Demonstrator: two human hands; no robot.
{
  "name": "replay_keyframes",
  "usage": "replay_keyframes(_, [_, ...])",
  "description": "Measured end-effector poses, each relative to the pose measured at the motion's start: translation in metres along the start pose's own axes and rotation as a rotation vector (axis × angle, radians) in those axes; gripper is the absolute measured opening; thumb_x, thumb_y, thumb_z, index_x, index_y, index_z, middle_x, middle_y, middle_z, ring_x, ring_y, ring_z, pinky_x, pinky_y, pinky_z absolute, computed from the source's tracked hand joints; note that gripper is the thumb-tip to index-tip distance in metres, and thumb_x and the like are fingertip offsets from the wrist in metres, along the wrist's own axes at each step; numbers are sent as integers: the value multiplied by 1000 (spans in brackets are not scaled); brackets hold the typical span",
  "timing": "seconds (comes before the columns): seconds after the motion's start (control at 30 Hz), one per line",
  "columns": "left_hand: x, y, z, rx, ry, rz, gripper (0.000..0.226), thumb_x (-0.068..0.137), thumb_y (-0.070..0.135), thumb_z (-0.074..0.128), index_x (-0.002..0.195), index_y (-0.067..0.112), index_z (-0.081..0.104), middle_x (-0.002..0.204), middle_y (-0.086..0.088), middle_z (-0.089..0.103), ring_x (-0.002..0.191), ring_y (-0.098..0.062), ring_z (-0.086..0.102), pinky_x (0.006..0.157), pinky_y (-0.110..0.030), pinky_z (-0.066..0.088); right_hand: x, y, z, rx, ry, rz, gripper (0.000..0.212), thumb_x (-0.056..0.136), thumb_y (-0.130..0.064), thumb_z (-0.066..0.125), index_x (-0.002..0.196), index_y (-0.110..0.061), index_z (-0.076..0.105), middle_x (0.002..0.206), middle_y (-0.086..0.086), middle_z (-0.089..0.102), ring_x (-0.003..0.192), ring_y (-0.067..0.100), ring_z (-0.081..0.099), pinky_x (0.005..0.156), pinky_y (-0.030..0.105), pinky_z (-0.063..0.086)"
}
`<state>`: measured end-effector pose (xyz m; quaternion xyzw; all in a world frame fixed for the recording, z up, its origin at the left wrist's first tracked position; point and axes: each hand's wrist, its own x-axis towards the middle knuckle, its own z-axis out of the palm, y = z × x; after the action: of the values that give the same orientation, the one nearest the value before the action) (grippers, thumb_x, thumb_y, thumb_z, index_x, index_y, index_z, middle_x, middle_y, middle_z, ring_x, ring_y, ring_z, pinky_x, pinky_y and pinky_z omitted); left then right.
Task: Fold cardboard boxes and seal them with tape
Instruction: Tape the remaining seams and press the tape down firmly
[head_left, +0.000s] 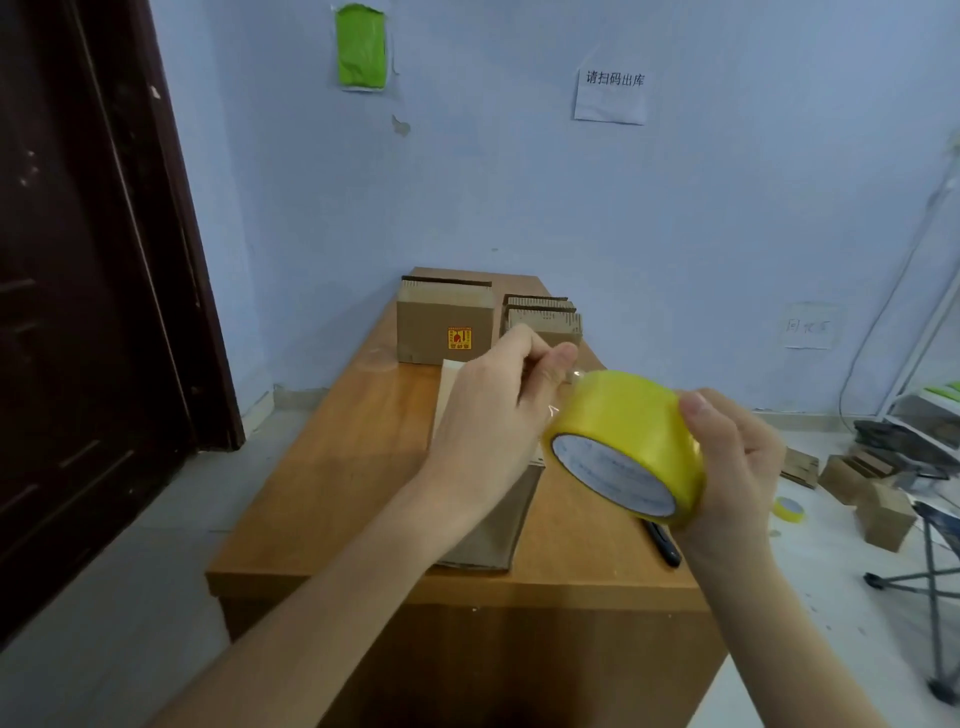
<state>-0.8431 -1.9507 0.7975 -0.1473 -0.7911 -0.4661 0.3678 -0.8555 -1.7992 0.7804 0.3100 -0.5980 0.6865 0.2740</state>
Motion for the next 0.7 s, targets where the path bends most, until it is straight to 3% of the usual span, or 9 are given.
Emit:
replay_keyframes(0.1, [-8,-4,-9,152,91,32,24,97,29,47,81,12,52,55,12,42,54,-3,46,48,-15,34,5,-10,5,-215,-127,-96,46,89,-35,44,43,-38,43,39,-16,31,37,0,28,44,8,18])
replay_keyframes(0.23, [-13,-17,-22,250,75,-46,24,96,37,44,79,19,49,63,8,50,65,-6,50,53,-20,41,15,-15,5,-471,-262,21,63,98,-42,44,38,-24,41,34,-8,29,33,8,30,39,14,20])
replay_keyframes(0.3, [-14,-19,-27,265,111,-91,23,95,39,43,81,22,49,70,5,56,74,-8,53,56,-27,46,21,-18,9,-788,-387,80,67,93,-52,36,36,-18,28,33,-5,24,33,10,27,39,17,19])
replay_keyframes(0.37, [-15,-19,-34,279,174,-105,22,93,40,46,82,23,52,72,6,58,81,-5,53,62,-29,46,24,-22,10,-1157,-482,73,63,89,-61,26,42,-18,26,38,-6,23,34,10,25,38,19,18])
replay_keyframes(0.4, [-15,-19,-37,289,179,-106,23,92,41,46,83,21,54,71,7,59,82,-3,53,64,-28,46,25,-23,9,-1171,-518,104,64,85,-65,25,43,-17,25,38,-7,22,33,11,26,36,19,21])
replay_keyframes(0.53, [-12,-23,-54,255,179,-200,28,91,40,49,77,17,59,60,6,56,54,-11,51,51,-21,41,27,-19,-8,-642,-568,363,72,66,-76,49,44,-10,28,41,1,23,40,10,26,44,17,22])
replay_keyframes(0.63, [-13,-32,-67,240,131,-289,28,92,37,52,75,16,61,54,8,52,48,-3,46,54,-22,41,21,-7,-29,-358,-590,501,90,60,-78,64,64,11,53,58,27,55,55,24,54,61,33,39])
replay_keyframes(0.7, [-15,-40,-73,184,136,-340,30,92,35,53,74,13,62,51,9,51,45,-2,45,55,-23,37,14,2,-34,-195,-509,536,89,52,-76,72,74,9,58,67,29,60,62,28,61,64,31,46])
